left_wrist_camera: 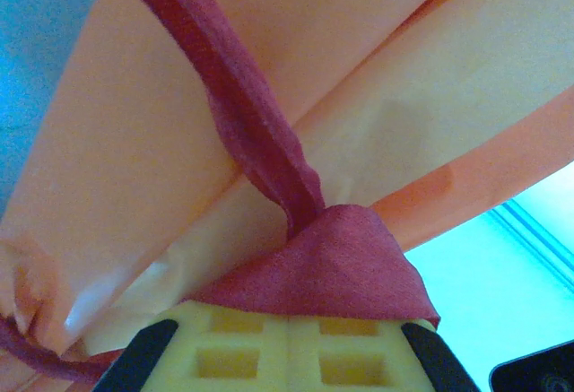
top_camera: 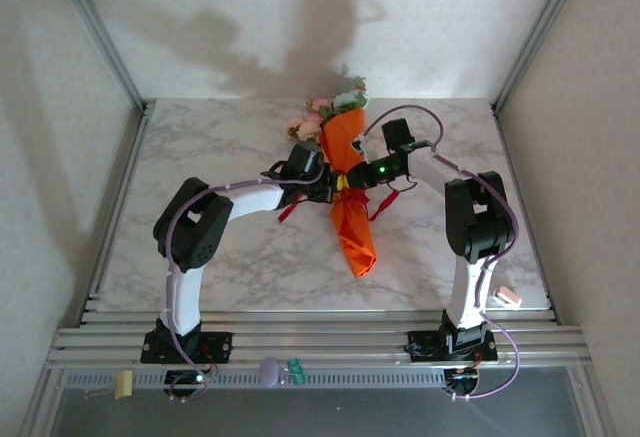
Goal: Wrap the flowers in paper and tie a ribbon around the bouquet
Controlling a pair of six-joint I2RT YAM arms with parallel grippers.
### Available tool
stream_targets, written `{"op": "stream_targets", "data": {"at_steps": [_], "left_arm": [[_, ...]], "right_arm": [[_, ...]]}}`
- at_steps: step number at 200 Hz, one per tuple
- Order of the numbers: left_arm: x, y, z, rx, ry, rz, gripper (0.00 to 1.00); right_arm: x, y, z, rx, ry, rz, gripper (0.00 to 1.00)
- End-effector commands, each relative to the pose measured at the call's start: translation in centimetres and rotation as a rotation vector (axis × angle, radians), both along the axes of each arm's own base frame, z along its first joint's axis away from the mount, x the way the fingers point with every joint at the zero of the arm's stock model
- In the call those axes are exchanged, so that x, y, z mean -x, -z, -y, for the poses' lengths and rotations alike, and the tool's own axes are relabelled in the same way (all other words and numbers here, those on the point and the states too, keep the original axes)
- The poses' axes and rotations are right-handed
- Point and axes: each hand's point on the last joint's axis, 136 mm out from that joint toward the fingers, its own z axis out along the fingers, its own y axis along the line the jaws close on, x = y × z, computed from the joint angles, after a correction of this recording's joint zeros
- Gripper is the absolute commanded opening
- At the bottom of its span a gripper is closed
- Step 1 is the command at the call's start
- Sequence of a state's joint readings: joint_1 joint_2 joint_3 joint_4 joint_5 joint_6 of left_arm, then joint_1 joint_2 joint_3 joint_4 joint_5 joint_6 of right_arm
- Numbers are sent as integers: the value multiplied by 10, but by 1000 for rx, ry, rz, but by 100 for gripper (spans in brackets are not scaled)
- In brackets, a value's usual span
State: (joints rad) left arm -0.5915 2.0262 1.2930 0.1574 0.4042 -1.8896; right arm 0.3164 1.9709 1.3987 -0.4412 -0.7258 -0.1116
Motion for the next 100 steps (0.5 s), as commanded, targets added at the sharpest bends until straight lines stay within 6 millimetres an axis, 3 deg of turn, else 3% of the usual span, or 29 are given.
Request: {"op": "stream_targets", "data": {"at_steps": [1,29,100], "left_arm": [[4,-2,-6,-21,2,2,0],[3,-1,-9,-39,2,6,0],[11,-22,-23,-57,-10,42,0]], "right_arm": [[2,-10,7,20,2,27,0],[4,-14,7,16,-1,22,0],[16,-29,8,2,-13,52,0]]}}
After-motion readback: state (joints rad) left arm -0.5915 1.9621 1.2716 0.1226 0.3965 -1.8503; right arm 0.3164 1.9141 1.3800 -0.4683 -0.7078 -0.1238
